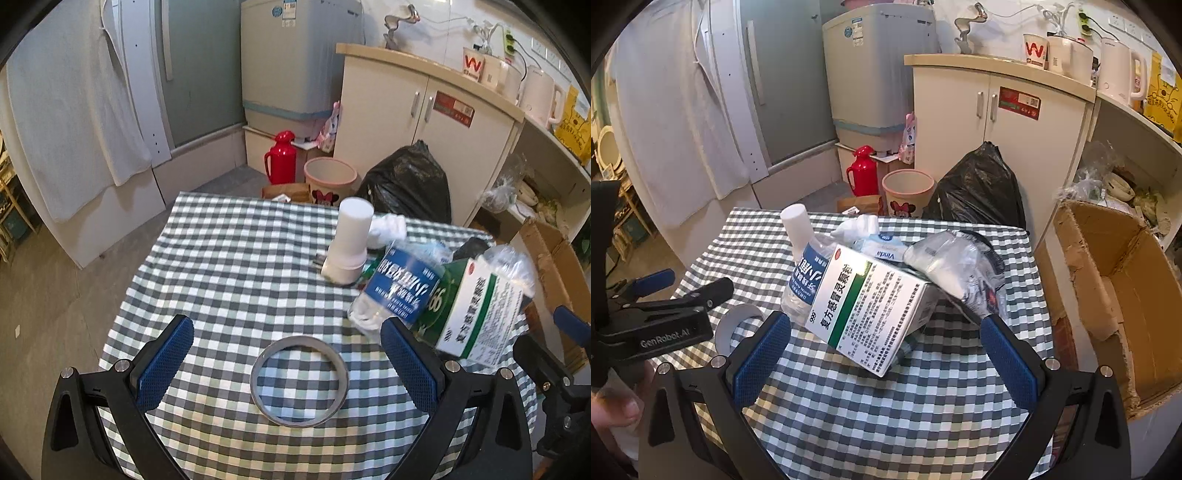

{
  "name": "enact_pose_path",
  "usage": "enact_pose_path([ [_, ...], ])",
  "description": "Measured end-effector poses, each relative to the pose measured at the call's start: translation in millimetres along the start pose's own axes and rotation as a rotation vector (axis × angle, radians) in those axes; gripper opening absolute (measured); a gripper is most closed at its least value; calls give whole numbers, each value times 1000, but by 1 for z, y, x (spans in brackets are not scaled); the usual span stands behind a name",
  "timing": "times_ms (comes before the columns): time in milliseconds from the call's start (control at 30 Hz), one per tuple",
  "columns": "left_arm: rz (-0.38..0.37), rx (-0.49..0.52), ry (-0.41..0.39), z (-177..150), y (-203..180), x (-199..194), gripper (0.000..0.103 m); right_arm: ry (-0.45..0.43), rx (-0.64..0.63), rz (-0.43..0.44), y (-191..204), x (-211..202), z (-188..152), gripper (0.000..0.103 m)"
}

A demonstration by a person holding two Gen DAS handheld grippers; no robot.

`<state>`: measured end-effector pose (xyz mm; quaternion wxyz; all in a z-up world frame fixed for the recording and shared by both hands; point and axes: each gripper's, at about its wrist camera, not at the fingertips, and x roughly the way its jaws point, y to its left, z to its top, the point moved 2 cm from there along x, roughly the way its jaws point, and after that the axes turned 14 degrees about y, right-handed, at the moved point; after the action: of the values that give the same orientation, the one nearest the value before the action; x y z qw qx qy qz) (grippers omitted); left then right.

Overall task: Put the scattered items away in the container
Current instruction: 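Close left tool on the grey tape roll while right tool grasps the white-green medicine box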

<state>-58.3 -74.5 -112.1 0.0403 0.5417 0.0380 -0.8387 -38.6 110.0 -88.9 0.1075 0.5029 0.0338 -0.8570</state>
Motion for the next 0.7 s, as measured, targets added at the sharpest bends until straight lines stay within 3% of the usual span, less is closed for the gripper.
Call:
enact_pose_path([
  [700,-17,10,162,-19,-3,63,103,89,2,4,13,34,-5,103],
])
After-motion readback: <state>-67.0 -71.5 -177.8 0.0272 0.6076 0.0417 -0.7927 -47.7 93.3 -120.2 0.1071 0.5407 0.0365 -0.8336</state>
